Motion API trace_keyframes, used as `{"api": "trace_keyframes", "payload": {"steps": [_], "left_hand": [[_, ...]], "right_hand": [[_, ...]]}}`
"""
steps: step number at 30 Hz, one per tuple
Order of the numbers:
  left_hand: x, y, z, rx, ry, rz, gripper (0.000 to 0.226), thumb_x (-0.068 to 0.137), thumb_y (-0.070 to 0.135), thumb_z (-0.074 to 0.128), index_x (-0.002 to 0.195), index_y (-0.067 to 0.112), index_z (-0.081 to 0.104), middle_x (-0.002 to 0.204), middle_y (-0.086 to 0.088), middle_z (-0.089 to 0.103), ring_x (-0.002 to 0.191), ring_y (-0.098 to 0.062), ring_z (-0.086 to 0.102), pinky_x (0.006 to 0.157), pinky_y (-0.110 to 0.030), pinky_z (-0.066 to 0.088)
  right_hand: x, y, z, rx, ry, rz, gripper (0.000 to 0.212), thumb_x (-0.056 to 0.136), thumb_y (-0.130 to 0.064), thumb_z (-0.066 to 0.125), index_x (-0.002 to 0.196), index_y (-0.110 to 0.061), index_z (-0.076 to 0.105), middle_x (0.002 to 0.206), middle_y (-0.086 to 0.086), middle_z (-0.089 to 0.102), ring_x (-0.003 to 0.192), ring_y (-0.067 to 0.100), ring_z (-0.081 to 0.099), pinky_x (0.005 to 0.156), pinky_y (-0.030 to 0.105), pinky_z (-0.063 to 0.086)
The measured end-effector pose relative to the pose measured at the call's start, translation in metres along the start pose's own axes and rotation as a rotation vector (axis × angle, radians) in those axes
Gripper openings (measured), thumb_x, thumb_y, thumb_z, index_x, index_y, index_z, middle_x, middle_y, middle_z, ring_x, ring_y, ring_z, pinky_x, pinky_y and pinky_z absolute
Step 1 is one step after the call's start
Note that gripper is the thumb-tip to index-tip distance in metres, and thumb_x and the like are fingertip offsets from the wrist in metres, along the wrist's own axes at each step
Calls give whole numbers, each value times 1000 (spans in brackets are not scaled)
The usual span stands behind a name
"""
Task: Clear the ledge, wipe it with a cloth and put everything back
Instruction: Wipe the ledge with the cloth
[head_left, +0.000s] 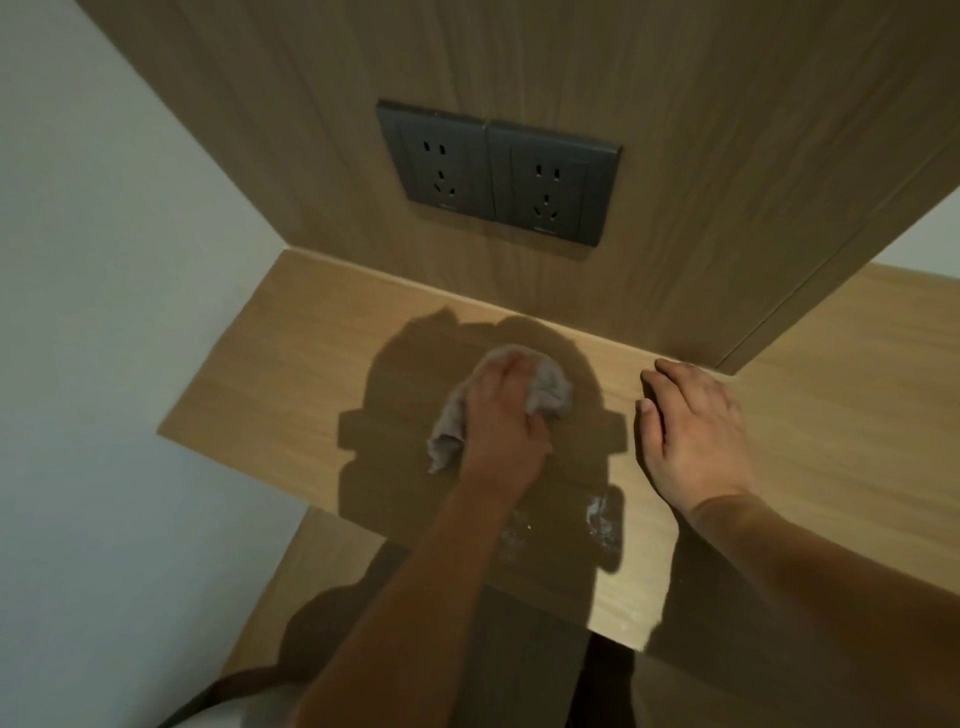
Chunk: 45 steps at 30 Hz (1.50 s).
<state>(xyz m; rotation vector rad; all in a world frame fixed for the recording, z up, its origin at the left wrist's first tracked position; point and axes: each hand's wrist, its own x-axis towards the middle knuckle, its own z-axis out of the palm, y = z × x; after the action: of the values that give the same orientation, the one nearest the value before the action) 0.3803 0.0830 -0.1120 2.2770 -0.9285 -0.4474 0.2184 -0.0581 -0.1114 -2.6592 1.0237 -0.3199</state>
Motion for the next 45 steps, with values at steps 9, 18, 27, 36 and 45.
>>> {"api": "trace_keyframes", "payload": {"steps": [9,18,27,36,45], "left_hand": [[77,-54,-114,193,272,-350,51,98,34,46,147,20,43,146,-16,45,132,-39,42,106,-48,35],[42,29,3,265,68,-148,74,76,45,37,142,14,53,129,-26,50,107,-47,47,90,-55,37],[24,-42,-76,145,181,-160,65,81,42,40,142,22,55,135,-17,54,119,-41,50,106,-47,39],[-47,-66,-44,169,239,-229,66,86,49,35,147,25,41,136,-16,46,121,-38,43,104,-54,40],[-149,68,59,218,95,-233,66,88,49,30,150,28,30,138,-8,35,122,-28,34,106,-49,29]], "right_hand": [[1,1,6,13,40,-4,44,97,-29,38,129,-8,61,136,11,57,128,30,47,111,48,35],[2,5,6,6,40,-15,45,96,-27,37,130,-9,60,137,11,56,129,30,45,111,48,33],[3,1,3,20,38,-17,41,96,-25,41,128,-8,60,134,12,56,125,32,46,109,47,34],[3,3,1,76,16,-15,37,100,-26,43,130,-10,57,137,13,53,128,34,43,111,46,29],[-4,15,-17,172,1,-32,37,98,-23,40,126,-10,61,135,12,57,127,33,47,110,40,30]]}}
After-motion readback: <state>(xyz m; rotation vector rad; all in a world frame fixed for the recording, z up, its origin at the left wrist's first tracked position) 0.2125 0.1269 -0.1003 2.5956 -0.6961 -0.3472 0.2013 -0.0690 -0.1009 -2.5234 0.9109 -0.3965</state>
